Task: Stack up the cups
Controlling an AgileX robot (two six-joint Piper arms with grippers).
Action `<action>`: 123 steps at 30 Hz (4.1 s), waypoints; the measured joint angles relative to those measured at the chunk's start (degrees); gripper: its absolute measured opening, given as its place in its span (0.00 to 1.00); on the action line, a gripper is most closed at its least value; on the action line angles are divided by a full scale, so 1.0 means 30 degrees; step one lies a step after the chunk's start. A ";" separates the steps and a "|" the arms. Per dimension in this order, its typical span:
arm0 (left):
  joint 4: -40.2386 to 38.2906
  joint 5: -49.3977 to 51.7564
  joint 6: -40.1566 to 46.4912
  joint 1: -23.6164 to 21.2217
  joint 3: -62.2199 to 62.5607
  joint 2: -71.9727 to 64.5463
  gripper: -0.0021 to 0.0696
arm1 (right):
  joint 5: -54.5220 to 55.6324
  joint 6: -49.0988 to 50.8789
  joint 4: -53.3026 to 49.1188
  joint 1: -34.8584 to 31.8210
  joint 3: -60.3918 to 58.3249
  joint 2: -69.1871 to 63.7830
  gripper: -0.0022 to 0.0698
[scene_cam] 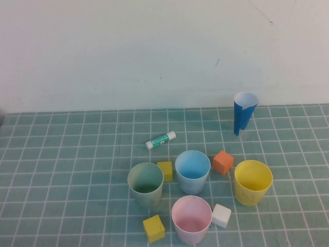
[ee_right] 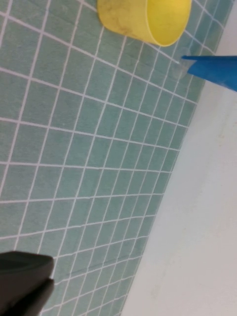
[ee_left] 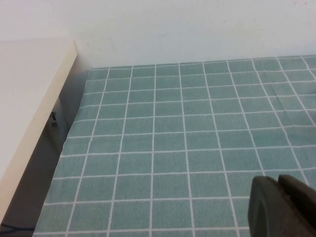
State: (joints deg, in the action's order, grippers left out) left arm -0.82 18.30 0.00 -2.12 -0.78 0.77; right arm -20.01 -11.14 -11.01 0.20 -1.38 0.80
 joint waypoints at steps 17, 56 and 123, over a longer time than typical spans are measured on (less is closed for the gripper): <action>0.0000 0.0000 -0.0121 0.0000 0.0000 0.0000 0.03 | 0.0000 0.0000 0.0000 0.0000 0.0000 0.0000 0.03; -1.7263 -0.1104 -0.2160 0.0000 -0.0143 0.0000 0.02 | -0.0181 0.0000 -0.2930 0.0000 0.0000 0.0000 0.03; -0.2373 0.9888 0.4260 0.7610 2.4310 -3.2277 0.03 | 0.1911 0.5812 0.9860 0.0000 -0.0080 0.0000 0.03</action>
State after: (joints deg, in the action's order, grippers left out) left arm -7.94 47.96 12.78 20.71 72.14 -96.06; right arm -14.27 6.30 18.57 0.20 -1.63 0.80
